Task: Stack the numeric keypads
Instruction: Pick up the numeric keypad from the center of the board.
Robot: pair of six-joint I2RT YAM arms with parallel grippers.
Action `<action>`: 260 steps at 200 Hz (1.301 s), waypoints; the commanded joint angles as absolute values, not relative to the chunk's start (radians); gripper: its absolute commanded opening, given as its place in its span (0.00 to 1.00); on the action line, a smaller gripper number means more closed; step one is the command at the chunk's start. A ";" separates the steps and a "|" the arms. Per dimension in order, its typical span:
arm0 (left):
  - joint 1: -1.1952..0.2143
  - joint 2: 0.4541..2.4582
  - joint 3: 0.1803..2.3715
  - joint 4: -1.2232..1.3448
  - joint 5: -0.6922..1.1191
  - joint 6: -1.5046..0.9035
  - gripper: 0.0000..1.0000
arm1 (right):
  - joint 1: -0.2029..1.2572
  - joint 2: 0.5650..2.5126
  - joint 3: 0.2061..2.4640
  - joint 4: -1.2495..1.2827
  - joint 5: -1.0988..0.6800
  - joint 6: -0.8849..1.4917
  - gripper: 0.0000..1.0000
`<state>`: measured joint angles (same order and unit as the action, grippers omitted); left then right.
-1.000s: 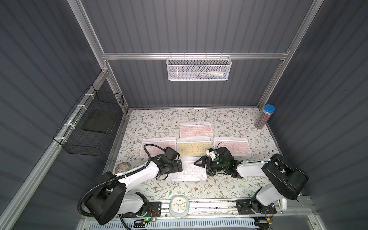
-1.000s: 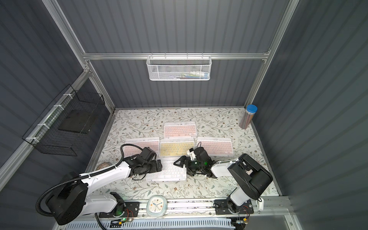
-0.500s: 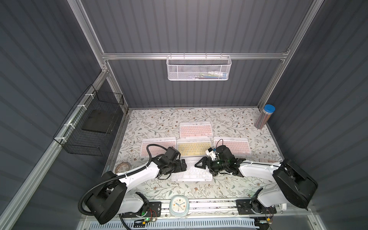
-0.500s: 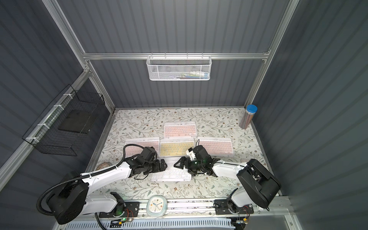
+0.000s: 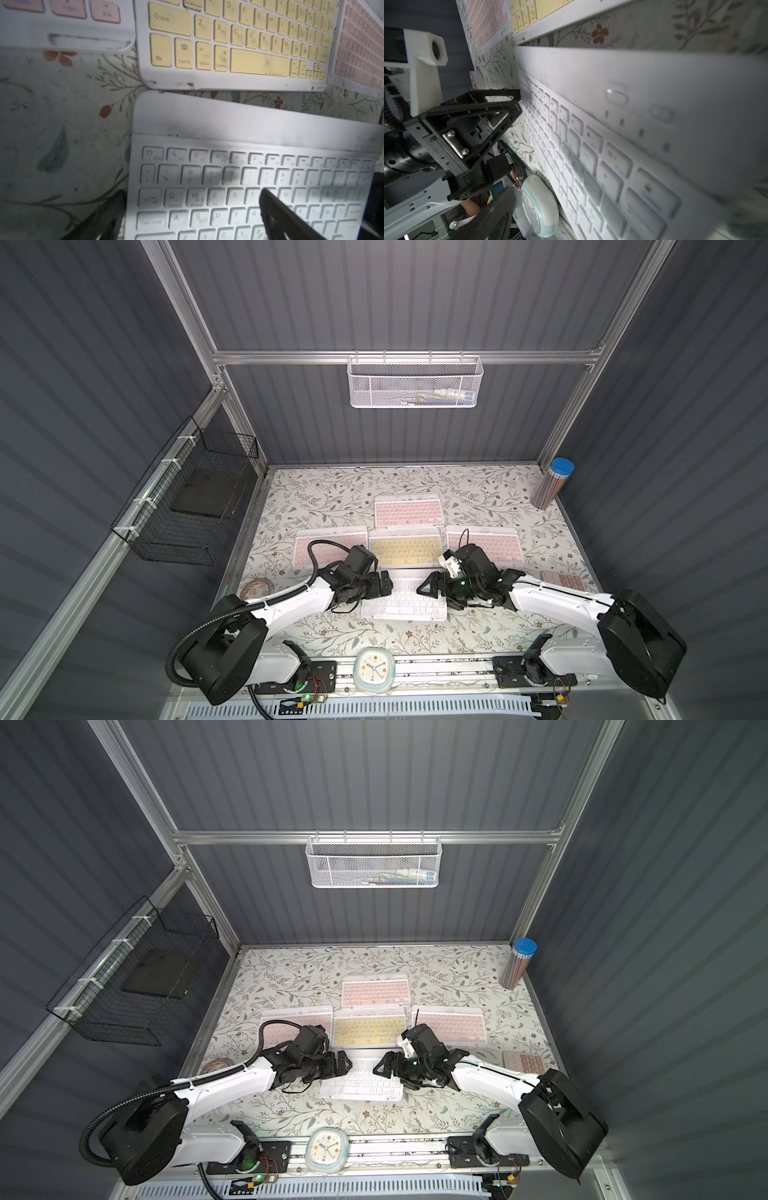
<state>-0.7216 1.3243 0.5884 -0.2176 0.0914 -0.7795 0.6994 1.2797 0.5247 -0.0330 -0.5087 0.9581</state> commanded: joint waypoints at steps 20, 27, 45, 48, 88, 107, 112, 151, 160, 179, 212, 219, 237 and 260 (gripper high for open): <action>-0.732 1.372 0.540 -0.269 0.135 -0.812 1.00 | 0.692 1.212 0.504 -0.074 -0.463 0.955 0.73; -0.732 1.377 0.541 -0.267 0.138 -0.813 1.00 | 0.690 1.205 0.501 -0.074 -0.462 0.957 0.70; -0.732 1.381 0.540 -0.263 0.138 -0.813 1.00 | 0.687 1.193 0.500 -0.090 -0.452 0.963 0.64; -0.731 1.380 0.540 -0.262 0.138 -0.813 1.00 | 0.686 1.192 0.501 -0.090 -0.451 0.963 0.62; -0.730 1.369 0.546 -0.257 0.138 -0.812 1.00 | 0.677 1.178 0.500 -0.084 -0.453 0.973 0.48; -0.731 1.360 0.552 -0.254 0.136 -0.811 1.00 | 0.674 1.178 0.502 -0.082 -0.454 0.973 0.42; -0.731 1.358 0.557 -0.258 0.134 -0.809 1.00 | 0.673 1.179 0.502 -0.079 -0.456 0.974 0.39; -0.732 1.329 0.609 -0.297 0.112 -0.783 1.00 | 0.670 1.175 0.504 -0.063 -0.475 0.980 0.22; -0.729 1.327 0.629 -0.313 0.106 -0.775 1.00 | 0.669 1.172 0.506 -0.064 -0.479 0.984 0.19; -0.725 1.321 0.674 -0.350 0.093 -0.753 1.00 | 0.669 1.162 0.525 -0.076 -0.495 0.986 0.11; -0.690 1.285 0.745 -0.393 0.087 -0.732 1.00 | 0.666 1.135 0.564 -0.102 -0.502 0.985 0.00; -0.677 1.277 0.758 -0.405 0.089 -0.726 1.00 | 0.664 1.134 0.576 -0.111 -0.506 0.982 0.00; -0.640 1.255 0.791 -0.440 0.092 -0.709 1.00 | 0.652 1.138 0.612 -0.144 -0.509 0.968 0.00; -0.582 1.232 0.828 -0.467 0.109 -0.692 1.00 | 0.624 1.146 0.656 -0.159 -0.522 0.950 0.00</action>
<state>-0.6296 1.2617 0.7750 -0.3908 0.0990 -0.7349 0.6552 1.1397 0.5941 -0.1101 -0.5255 0.9836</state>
